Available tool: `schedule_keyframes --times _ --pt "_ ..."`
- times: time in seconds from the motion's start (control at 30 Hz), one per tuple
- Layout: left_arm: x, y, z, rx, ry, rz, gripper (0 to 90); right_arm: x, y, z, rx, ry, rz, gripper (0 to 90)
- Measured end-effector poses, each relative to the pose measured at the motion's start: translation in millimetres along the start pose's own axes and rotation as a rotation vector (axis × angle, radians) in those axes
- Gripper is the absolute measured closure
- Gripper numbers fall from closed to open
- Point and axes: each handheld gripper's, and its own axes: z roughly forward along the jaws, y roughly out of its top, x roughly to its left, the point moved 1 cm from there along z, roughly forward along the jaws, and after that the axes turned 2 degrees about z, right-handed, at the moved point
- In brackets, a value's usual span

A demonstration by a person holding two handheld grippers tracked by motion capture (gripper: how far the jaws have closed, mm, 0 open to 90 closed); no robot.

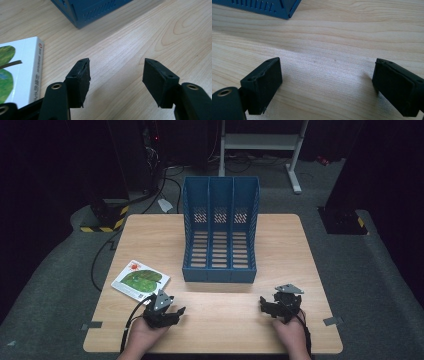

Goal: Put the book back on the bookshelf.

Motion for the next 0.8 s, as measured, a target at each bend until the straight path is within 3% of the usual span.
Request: schedule_keyframes --times 0.17,0.27,0.47,0.53,0.63,0.73,0.8 --pt "8.2 0.2 -2.5 0.001 0.003 0.001 37.0 -0.2 0.0 0.0 0.001 0.003 -0.004 8.8" --pt "14.0 1.6 -1.9 0.005 0.003 -0.031 33.6 -0.2 0.0 -0.1 0.000 0.004 -0.005 8.8" --pt "22.0 8.4 -6.2 0.001 0.015 -0.055 26.8 0.1 -0.4 -0.4 0.000 0.002 -0.007 8.8" --pt "25.1 11.1 -6.0 0.006 0.027 -0.045 25.3 0.3 -0.5 -0.5 0.000 0.002 -0.005 8.8" --pt "34.4 15.3 -4.5 0.009 0.047 -0.045 24.3 0.3 -0.6 -0.7 0.000 0.003 -0.005 8.8" --pt "52.9 16.6 -3.1 0.001 0.068 -0.082 23.2 0.4 -0.9 -0.8 -0.001 0.002 -0.004 8.8" --pt "63.0 15.8 -1.2 0.000 0.097 -0.083 23.2 0.7 -1.1 -1.0 -0.001 0.001 -0.001 8.8"
